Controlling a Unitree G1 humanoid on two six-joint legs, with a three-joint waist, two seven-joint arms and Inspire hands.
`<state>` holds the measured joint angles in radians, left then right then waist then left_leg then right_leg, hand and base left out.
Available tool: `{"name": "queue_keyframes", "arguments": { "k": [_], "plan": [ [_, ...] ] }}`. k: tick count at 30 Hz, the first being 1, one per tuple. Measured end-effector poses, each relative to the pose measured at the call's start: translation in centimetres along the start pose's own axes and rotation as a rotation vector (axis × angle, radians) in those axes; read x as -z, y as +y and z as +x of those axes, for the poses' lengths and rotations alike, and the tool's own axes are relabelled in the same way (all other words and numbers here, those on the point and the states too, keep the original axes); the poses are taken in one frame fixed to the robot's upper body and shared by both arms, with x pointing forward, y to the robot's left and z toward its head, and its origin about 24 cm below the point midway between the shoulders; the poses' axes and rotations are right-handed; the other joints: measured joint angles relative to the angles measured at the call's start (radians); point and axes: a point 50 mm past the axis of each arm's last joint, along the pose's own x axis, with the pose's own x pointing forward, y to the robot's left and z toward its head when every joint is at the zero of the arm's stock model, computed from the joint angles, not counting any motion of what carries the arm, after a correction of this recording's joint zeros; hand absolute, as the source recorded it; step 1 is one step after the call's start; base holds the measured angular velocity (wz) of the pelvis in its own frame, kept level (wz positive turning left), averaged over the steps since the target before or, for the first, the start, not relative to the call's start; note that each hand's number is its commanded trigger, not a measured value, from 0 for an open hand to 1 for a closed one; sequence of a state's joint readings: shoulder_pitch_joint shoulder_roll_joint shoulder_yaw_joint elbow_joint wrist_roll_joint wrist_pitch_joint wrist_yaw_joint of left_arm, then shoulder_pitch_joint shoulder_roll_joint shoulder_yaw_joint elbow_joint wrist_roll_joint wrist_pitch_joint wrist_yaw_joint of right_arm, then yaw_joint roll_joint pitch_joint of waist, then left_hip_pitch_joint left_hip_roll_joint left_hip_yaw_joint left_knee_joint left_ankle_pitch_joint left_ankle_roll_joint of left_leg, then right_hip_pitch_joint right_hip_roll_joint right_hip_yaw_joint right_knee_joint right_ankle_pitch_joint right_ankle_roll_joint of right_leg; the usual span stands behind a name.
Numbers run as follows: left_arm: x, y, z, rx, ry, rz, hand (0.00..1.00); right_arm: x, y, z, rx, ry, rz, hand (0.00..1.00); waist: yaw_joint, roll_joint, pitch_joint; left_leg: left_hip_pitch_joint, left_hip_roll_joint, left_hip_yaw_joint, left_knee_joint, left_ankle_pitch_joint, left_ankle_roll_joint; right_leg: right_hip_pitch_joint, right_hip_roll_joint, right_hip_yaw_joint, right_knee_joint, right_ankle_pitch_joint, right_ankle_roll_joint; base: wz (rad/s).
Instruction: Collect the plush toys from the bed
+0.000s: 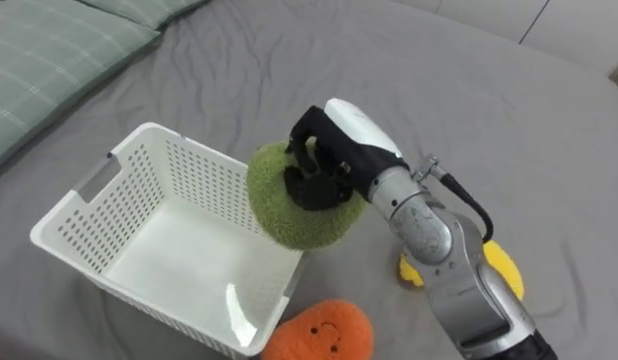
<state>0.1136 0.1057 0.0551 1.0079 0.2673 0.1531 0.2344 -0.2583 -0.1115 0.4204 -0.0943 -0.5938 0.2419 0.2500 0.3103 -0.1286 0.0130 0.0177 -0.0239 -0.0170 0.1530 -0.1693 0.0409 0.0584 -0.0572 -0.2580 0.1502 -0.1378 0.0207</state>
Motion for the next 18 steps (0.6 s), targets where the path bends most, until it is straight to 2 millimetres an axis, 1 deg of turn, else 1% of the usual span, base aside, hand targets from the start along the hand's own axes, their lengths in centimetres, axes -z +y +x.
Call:
{"name": "queue_keyframes", "arguments": {
  "k": [1,2,3,4,5,8,14,16,18],
  "plan": [
    [0.0,0.0,0.0,-0.001,0.001,0.001,0.00,-0.1,0.1,0.0,-0.007,-0.003,-0.001,1.00,0.000,0.000,0.0001,-0.002,-0.001,-0.003,0.001,0.000,0.000,0.000,-0.001,-0.005,0.000,0.000,0.000,0.08],
    [0.0,0.1,0.0,-0.001,0.001,0.001,0.00,-0.1,0.1,0.0,-0.009,-0.003,-0.002,0.59,0.000,0.000,0.0001,-0.004,-0.002,-0.005,0.002,0.000,0.000,0.000,-0.001,-0.006,0.000,0.000,0.000,0.07],
    [0.0,0.1,0.0,-0.002,0.002,0.003,0.00,-0.2,0.1,0.1,-0.016,-0.006,-0.004,0.28,-0.001,0.001,0.0009,-0.007,-0.003,-0.007,0.006,0.000,0.000,-0.001,-0.002,-0.007,0.000,0.000,0.000,0.06],
    [0.0,0.1,0.0,-0.002,0.005,0.004,0.00,-0.3,0.2,0.1,-0.021,-0.010,-0.006,0.02,0.000,0.002,0.0015,-0.009,-0.004,-0.008,0.007,0.000,0.000,-0.002,-0.002,-0.008,0.000,0.000,0.000,0.05],
    [-0.1,0.1,0.0,-0.002,0.003,0.003,0.00,-0.3,0.2,0.1,-0.022,-0.011,-0.006,0.00,0.000,0.002,0.0016,-0.010,-0.004,-0.009,0.008,0.000,0.000,-0.002,-0.002,-0.009,0.000,0.000,0.000,0.04],
    [-0.4,0.0,0.0,0.001,-0.005,0.000,0.00,-0.4,0.4,0.1,-0.032,-0.016,-0.009,0.00,0.000,0.004,0.0030,-0.016,-0.004,-0.015,0.011,0.000,0.000,-0.004,-0.003,-0.016,0.000,0.000,0.000,0.05],
    [-1.1,0.0,0.1,0.000,-0.023,-0.001,0.00,-1.2,1.5,0.3,-0.074,-0.041,0.001,0.00,0.003,0.013,0.0092,-0.024,-0.005,-0.021,0.013,0.000,0.000,-0.009,-0.004,-0.021,-0.001,0.000,0.000,0.03],
    [-1.2,0.0,0.1,0.000,-0.027,0.001,0.00,-1.4,1.8,0.4,-0.085,-0.047,0.005,0.00,0.017,0.017,0.0118,-0.025,-0.006,-0.023,0.013,0.000,0.000,-0.010,-0.004,-0.022,-0.002,0.000,0.000,0.00],
    [-1.4,0.0,0.1,0.001,-0.032,0.006,0.00,-1.4,1.8,0.4,-0.085,-0.046,0.006,0.00,0.024,0.017,0.0118,-0.026,-0.006,-0.024,0.013,0.000,0.000,-0.010,-0.004,-0.023,-0.002,0.000,0.000,0.02]
  ]
}}
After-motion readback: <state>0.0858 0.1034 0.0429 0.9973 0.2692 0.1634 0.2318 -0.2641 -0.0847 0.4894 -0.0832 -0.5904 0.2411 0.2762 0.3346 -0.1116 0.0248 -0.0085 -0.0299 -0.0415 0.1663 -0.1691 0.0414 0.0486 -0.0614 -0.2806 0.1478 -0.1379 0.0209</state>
